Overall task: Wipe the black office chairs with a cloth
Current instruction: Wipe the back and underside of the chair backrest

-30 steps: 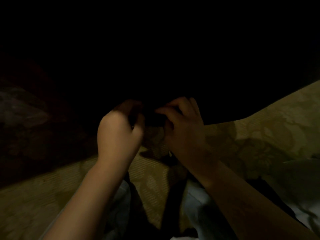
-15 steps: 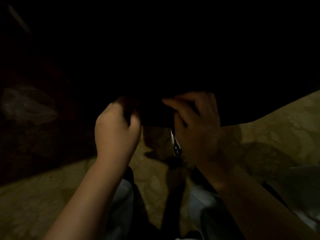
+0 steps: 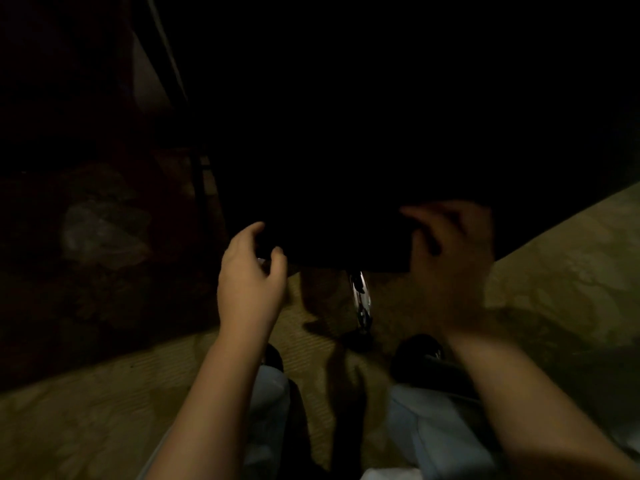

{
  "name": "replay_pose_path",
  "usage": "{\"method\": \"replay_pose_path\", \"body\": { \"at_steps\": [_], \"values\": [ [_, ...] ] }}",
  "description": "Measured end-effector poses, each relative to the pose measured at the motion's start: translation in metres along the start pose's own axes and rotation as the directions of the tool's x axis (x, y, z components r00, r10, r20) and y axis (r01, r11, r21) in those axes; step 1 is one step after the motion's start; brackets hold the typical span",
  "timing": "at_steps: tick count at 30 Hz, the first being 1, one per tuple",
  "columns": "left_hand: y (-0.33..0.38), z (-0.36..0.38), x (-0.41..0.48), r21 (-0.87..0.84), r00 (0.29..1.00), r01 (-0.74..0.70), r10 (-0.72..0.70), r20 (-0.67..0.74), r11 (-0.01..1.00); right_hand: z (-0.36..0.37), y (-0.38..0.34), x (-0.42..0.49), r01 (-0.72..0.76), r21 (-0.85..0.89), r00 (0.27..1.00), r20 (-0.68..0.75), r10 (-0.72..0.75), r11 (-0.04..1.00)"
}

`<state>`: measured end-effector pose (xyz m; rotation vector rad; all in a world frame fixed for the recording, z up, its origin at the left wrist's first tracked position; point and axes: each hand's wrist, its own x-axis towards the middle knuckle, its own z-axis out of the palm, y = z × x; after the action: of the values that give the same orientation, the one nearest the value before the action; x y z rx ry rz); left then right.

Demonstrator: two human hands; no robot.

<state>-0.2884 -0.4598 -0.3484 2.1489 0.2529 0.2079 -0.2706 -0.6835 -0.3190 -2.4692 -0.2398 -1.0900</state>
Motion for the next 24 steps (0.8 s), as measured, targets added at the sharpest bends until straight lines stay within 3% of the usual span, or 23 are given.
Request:
{"method": "replay_pose_path", "body": {
  "at_steps": [4, 7, 10, 13, 20, 24],
  "values": [
    [-0.006, -0.012, -0.001, -0.026, 1.000, 0.010, -0.010, 0.019, 1.000, -0.030, -0.034, 0.072, 0.071, 0.025, 0.920, -0.389, -0.055, 0.997],
    [-0.007, -0.020, 0.007, -0.057, 1.000, 0.028, -0.028, -0.012, 0.998, -0.022, -0.056, 0.091, 0.194, 0.045, 0.887, -0.435, -0.155, 0.980],
    [-0.009, -0.024, 0.017, -0.107, 0.998, 0.049, -0.052, -0.030, 0.993, 0.006, -0.058, 0.070, 0.254, 0.048, 0.903, -0.368, -0.220, 0.966],
    [-0.012, -0.025, 0.028, -0.135, 0.998, 0.046, -0.050, -0.027, 0.990, 0.043, -0.048, 0.029, 0.265, 0.019, 0.952, -0.162, -0.258, 0.964],
    [-0.012, -0.029, 0.037, -0.306, 0.995, 0.100, -0.089, 0.047, 0.947, 0.095, -0.021, -0.040, 0.325, 0.048, 0.913, 0.244, -0.326, 0.945],
    [-0.013, -0.030, 0.036, -0.432, 0.987, 0.156, -0.130, 0.089, 0.888, 0.077, -0.033, -0.017, 0.324, 0.079, 0.918, 0.214, -0.333, 0.943]
  ]
}}
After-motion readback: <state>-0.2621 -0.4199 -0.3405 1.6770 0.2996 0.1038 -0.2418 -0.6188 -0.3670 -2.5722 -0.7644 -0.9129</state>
